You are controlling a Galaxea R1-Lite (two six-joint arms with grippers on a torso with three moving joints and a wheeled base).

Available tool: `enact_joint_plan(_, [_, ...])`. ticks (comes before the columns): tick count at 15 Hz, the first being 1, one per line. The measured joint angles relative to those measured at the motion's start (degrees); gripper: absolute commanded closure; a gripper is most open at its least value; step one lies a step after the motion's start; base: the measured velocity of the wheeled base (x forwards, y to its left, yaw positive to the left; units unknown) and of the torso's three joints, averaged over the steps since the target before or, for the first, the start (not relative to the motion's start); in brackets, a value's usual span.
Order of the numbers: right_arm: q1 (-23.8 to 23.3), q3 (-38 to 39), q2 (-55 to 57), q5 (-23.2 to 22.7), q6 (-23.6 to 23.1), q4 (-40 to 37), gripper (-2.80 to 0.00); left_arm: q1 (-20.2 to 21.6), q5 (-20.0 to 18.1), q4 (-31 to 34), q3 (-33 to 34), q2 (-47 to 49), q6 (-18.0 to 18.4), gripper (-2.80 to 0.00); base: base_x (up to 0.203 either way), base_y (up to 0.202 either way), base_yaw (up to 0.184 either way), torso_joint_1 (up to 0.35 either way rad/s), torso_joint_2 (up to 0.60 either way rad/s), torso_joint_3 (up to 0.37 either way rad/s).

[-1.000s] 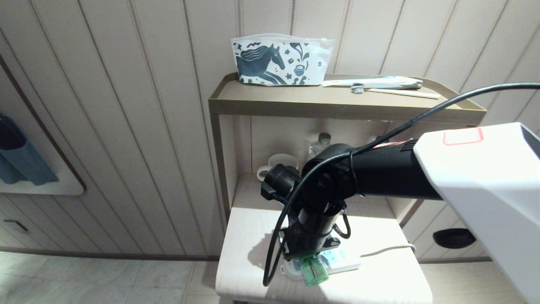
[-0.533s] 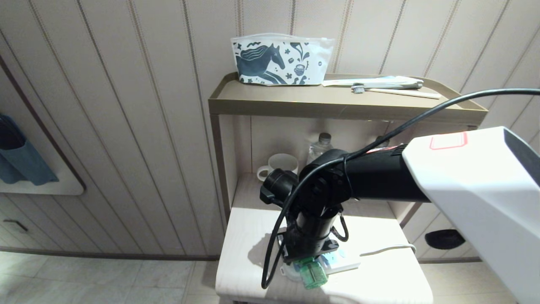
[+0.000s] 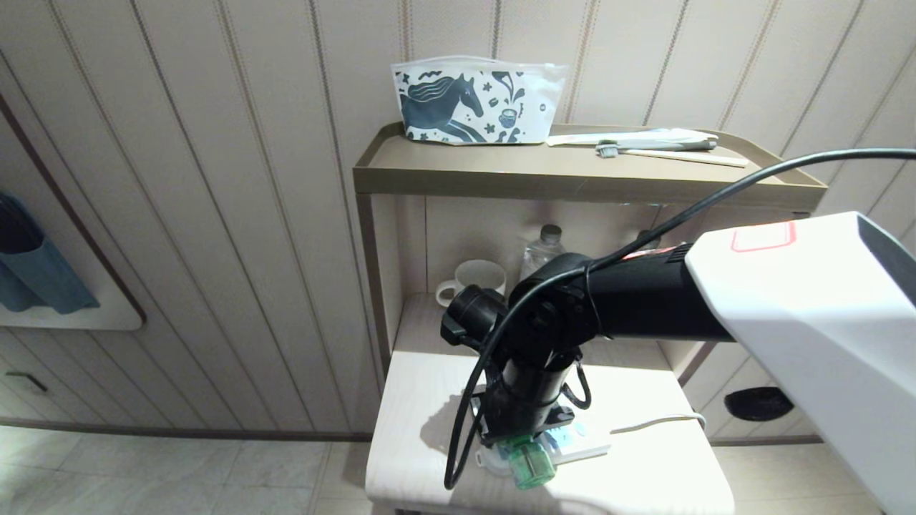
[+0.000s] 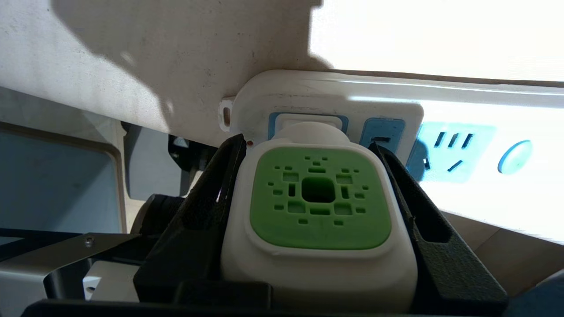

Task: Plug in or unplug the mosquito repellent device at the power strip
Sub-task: Insert the plug into the socket

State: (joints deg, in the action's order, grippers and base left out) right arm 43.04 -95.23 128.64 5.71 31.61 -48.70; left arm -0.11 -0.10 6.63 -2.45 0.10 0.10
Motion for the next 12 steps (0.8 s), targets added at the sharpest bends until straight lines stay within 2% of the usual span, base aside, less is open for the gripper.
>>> enact_joint_plan(1, [0.1, 0.0, -0.5, 1.1, 0.0, 0.1, 0.00, 0.0, 0.0, 0.0, 0.0, 0.0, 0.0, 0.00, 0.000, 0.000, 0.000, 0.000, 0.00, 0.000])
enact_joint_plan(2, [0.4, 0.1, -1.0, 2.2, 0.0, 0.2, -2.80, 0.0, 0.0, 0.0, 0.0, 0.0, 0.0, 0.00, 0.000, 0.000, 0.000, 0.000, 0.00, 0.000])
enact_joint_plan(12, [1.2, 0.1, -3.0, 3.5, 0.0, 0.4, -2.80, 0.0, 0.0, 0.0, 0.0, 0.0, 0.0, 0.00, 0.000, 0.000, 0.000, 0.000, 0.00, 0.000])
